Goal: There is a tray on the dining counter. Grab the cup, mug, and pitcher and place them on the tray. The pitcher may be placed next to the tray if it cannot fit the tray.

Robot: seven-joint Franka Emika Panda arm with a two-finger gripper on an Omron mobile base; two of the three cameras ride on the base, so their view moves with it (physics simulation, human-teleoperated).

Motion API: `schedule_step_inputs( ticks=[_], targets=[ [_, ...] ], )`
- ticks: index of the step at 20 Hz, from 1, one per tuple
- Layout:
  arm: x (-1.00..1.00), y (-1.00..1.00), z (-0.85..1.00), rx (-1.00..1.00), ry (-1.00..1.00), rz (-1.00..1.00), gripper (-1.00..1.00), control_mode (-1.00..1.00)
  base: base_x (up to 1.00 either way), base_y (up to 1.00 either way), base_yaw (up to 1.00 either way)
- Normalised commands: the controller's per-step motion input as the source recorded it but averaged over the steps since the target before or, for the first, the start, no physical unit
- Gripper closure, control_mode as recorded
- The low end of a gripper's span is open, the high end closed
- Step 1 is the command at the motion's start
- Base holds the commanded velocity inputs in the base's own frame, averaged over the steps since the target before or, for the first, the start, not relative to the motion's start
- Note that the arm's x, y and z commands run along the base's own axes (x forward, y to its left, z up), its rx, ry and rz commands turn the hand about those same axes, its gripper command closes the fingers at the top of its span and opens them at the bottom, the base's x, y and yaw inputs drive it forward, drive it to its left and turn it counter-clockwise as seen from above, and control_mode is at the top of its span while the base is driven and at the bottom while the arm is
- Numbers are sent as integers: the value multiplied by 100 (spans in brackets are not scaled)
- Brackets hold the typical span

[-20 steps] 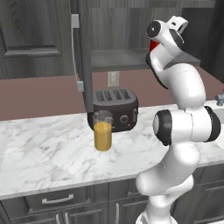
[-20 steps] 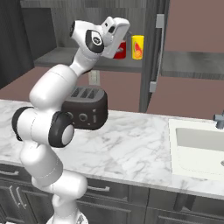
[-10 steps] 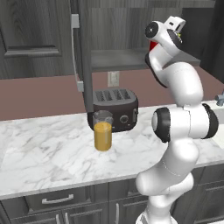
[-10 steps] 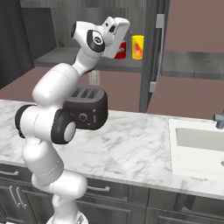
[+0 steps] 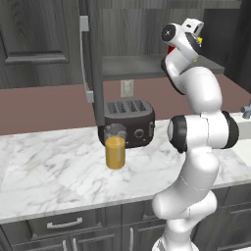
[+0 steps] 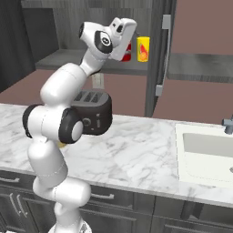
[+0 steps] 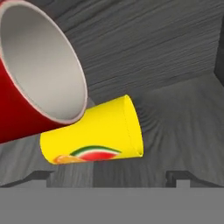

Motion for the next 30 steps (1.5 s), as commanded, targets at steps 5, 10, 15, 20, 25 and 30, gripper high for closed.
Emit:
schedule_step_inputs(
  ticks=[5,10,15,20,25,30],
  targets=[
    [27,-1,0,-4,5,2,-100,-100,0,0,0],
    [19,-4,0,-4,0,2,-100,-100,0,0,0],
    [0,-10,0,-4,0,0,-100,-100,0,0,0],
    [1,-12,0,-1,2,0,-100,-100,0,0,0],
    [14,-8,0,0,9,0,-100,-100,0,0,0],
    [17,-4,0,0,8,2,-100,-100,0,0,0]
  ],
)
